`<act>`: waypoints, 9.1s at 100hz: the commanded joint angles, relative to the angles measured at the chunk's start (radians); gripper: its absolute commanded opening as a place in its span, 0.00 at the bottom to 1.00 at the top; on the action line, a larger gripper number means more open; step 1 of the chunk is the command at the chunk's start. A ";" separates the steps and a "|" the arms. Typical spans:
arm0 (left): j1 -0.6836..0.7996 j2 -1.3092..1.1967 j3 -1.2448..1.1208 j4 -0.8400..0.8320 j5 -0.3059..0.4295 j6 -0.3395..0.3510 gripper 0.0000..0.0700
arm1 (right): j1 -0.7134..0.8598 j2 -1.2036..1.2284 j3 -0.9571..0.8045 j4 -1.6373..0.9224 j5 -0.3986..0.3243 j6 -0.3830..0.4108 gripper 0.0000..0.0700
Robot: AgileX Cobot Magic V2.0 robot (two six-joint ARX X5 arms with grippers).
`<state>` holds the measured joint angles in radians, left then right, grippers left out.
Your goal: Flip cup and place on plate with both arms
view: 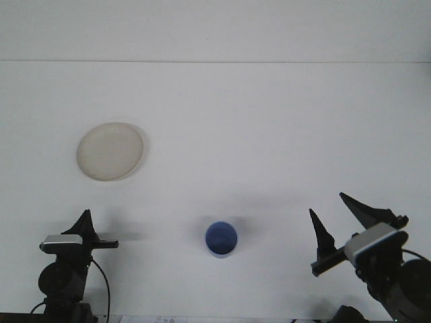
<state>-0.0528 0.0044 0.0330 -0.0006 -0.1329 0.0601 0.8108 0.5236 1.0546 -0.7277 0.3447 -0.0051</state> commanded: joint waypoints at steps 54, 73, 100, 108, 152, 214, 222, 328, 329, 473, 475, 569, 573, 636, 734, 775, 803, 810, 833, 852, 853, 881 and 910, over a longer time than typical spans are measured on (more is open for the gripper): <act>0.001 -0.002 -0.019 0.058 0.000 -0.294 0.02 | 0.010 -0.378 -0.386 0.116 -0.006 0.058 0.65; 0.000 0.008 0.066 0.086 0.007 -0.399 0.02 | 0.010 -0.378 -0.386 0.116 -0.004 0.058 0.65; 0.000 0.254 0.481 -0.172 0.131 -0.307 0.20 | 0.010 -0.378 -0.386 0.115 -0.004 0.053 0.65; 0.000 0.359 0.603 -0.250 0.240 -0.237 0.57 | 0.010 -0.378 -0.386 0.114 -0.004 0.053 0.65; -0.254 0.931 1.088 -0.627 0.627 -0.169 0.73 | 0.010 -0.378 -0.386 0.115 -0.004 0.051 0.65; -0.745 1.498 1.304 -0.779 0.357 -0.015 0.73 | 0.010 -0.378 -0.386 0.114 -0.005 0.035 0.65; -0.760 1.540 1.304 -0.768 0.332 -0.015 0.73 | 0.010 -0.378 -0.386 0.114 -0.004 0.035 0.65; -0.780 1.688 1.351 -0.813 0.320 -0.007 0.01 | 0.010 -0.378 -0.386 0.102 -0.004 0.036 0.65; -0.780 1.688 1.357 -0.819 0.316 -0.005 0.01 | 0.010 -0.378 -0.386 0.101 -0.004 0.036 0.65; 0.101 1.869 1.581 -0.729 0.061 0.027 0.01 | 0.010 -0.378 -0.386 0.103 -0.003 0.087 0.65; 0.101 1.873 1.581 -0.731 0.061 0.028 0.01 | 0.010 -0.378 -0.386 0.103 -0.003 0.087 0.65; 0.091 1.610 1.872 -0.947 0.090 -0.080 0.78 | 0.010 -0.378 -0.386 0.099 -0.002 0.079 0.65; 0.087 1.552 1.867 -0.943 0.117 -0.082 0.78 | 0.010 -0.378 -0.386 0.099 0.001 0.075 0.65; -0.166 0.460 0.799 -0.496 0.202 -0.311 0.78 | 0.010 -0.378 -0.386 0.099 0.031 0.054 0.71; -0.179 0.255 0.615 -0.523 0.224 -0.337 0.02 | 0.010 -0.379 -0.386 0.099 0.022 0.058 0.01; -0.175 0.250 0.612 -0.520 0.193 -0.193 0.02 | 0.010 -0.379 -0.386 0.099 0.022 0.058 0.01; -0.061 0.109 0.301 -0.201 -0.066 0.020 0.02 | 0.010 -0.379 -0.386 0.099 0.022 0.057 0.01; -0.035 0.070 0.210 -0.138 -0.071 0.059 0.02 | 0.010 -0.379 -0.386 0.099 0.022 0.058 0.01; 0.018 0.011 0.024 -0.018 -0.071 0.084 0.02 | 0.010 -0.379 -0.386 0.099 0.022 0.057 0.01; 0.023 -0.002 -0.019 0.021 -0.068 0.069 0.02 | 0.010 -0.379 -0.386 0.099 0.022 0.057 0.01; 0.023 -0.002 -0.019 0.022 -0.068 0.066 0.02 | 0.010 -0.379 -0.386 0.100 0.022 0.058 0.01; 0.023 -0.002 -0.019 0.029 -0.068 0.052 0.02 | 0.010 -0.379 -0.386 0.099 0.022 0.058 0.01; 0.023 -0.002 -0.019 0.029 -0.068 0.052 0.02 | 0.010 -0.379 -0.386 0.099 0.022 0.057 0.01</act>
<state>-0.0307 0.0044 0.0334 0.0151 -0.2028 0.1169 0.8112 0.1459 0.6605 -0.6399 0.3672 0.0559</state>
